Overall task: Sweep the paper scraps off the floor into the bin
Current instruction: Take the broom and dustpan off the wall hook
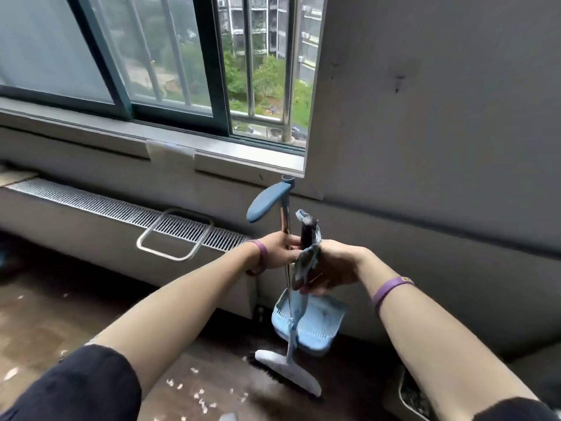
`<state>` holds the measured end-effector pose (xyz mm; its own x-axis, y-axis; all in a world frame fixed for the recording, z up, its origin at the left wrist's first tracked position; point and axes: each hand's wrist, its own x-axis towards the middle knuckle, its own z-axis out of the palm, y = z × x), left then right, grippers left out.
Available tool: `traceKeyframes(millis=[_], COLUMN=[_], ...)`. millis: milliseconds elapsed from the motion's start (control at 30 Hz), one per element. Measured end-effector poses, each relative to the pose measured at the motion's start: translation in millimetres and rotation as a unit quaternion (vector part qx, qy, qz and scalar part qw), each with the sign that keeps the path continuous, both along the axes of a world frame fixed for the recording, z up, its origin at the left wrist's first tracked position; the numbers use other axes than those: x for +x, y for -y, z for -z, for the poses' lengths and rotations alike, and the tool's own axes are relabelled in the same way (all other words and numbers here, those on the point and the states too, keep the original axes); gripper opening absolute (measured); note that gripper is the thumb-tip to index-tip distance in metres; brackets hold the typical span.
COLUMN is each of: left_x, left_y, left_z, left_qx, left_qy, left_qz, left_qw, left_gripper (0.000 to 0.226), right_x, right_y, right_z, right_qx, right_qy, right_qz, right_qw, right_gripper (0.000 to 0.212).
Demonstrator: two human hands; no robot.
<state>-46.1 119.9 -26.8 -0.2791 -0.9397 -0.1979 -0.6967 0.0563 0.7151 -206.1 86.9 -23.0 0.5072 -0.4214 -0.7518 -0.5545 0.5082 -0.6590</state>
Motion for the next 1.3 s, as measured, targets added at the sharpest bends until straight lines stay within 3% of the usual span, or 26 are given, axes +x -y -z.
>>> traceKeyframes(millis=[133,267,333,433,567,667,733,800,900,1033,1167,1300], left_x=[39.7,93.5,125.1,171.7,215.5,238.9,250.7,261.0,273.7,278.9,282.5,278.3], left_y=[-23.4,-54.8,-71.2,-98.2,-130.6,-143.9,-150.9,-156.8,-163.4,-165.7,-167.0,-167.6], left_z=[6.6,19.4,34.3,59.6,72.1,74.5,76.8,84.1,100.3,114.1,131.5,137.2], left_qx=[0.024,0.067,0.059,0.007,-0.053,-0.058,-0.029,-0.009,-0.023,-0.042,-0.056,-0.079], left_qy=[0.015,0.028,0.021,-0.029,-0.159,-0.285,-0.35,-0.358,-0.345,-0.298,-0.194,-0.082], left_qz=[0.005,0.011,-0.024,-0.151,-0.35,-0.449,-0.487,-0.504,-0.535,-0.532,-0.474,-0.392], left_qw=[1.0,0.997,0.998,0.988,0.922,0.845,0.8,0.786,0.771,0.791,0.857,0.913], left_gripper=[0.024,0.048,0.047,0.051,0.051,0.061,0.052,0.041,0.037,0.037,0.048,0.033], right_x=[48.6,90.4,110.6,139.7,169.0,181.3,185.0,188.4,189.4,188.7,173.3,153.1], right_y=[-9.9,-22.6,-33.0,-52.5,-75.6,-86.5,-95.1,-100.6,-110.7,-124.6,-124.8,-120.2], right_z=[16.2,36.1,45.0,61.6,87.1,113.0,130.1,141.0,150.5,149.3,162.5,166.1], right_qx=[0.05,0.044,0.057,0.112,0.138,0.144,0.115,0.061,-0.064,-0.162,-0.149,-0.138], right_qy=[0.051,-0.018,-0.045,-0.074,-0.096,-0.126,-0.167,-0.247,-0.355,-0.399,-0.411,-0.44], right_qz=[-0.002,-0.001,-0.01,0.001,-0.025,-0.038,-0.099,-0.247,-0.353,-0.316,-0.249,-0.219], right_qw=[0.997,0.999,0.997,0.991,0.986,0.981,0.974,0.935,0.863,0.846,0.864,0.86], right_gripper=[0.023,0.04,0.046,0.047,0.023,0.034,0.04,0.037,0.024,0.023,0.021,0.023])
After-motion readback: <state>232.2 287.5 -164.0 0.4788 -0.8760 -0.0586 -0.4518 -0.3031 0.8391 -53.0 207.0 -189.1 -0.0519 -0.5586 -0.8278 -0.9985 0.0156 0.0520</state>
